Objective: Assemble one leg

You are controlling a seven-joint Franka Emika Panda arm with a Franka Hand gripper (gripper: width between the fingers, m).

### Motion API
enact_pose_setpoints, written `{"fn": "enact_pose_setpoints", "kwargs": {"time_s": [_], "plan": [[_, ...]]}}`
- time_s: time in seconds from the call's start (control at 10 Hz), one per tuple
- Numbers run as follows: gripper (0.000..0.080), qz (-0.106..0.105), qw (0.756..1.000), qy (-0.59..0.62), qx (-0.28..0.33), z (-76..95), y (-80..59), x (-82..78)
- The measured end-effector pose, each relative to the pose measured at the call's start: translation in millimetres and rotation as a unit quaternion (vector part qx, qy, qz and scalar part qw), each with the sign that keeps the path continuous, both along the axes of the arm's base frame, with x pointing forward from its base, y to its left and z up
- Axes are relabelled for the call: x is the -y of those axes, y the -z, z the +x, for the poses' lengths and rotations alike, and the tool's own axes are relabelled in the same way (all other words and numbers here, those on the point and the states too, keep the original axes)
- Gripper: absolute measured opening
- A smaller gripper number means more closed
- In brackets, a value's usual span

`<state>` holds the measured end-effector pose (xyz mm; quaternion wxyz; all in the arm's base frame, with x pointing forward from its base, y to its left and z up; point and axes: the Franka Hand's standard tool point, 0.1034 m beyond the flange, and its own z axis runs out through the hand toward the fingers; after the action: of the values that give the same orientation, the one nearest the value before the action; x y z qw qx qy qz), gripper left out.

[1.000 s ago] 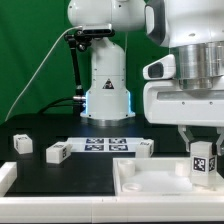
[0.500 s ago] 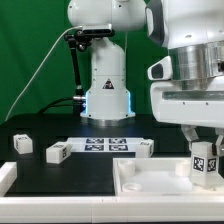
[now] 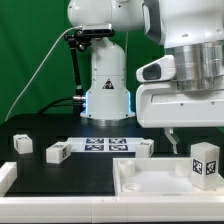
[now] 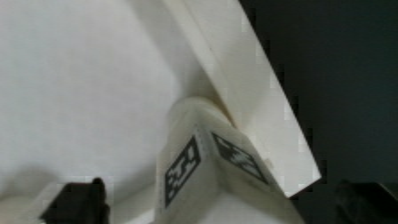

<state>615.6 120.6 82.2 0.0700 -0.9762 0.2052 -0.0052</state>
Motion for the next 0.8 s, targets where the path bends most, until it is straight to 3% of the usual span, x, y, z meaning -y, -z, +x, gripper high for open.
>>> {"fn": "enact_pose_setpoints", "kwargs": {"time_s": [0.3, 0.6, 0.8], "plan": [[0.0649, -0.02, 0.987, -0.16, 0.024, 3.6, -1.1, -1.5], [0.0649, -0.053, 0.943, -0.325, 0.046, 6.1, -1.4, 0.5], [0.0649, -0.058, 0.917, -0.391, 0.052, 6.5, -1.4, 1.6]]}}
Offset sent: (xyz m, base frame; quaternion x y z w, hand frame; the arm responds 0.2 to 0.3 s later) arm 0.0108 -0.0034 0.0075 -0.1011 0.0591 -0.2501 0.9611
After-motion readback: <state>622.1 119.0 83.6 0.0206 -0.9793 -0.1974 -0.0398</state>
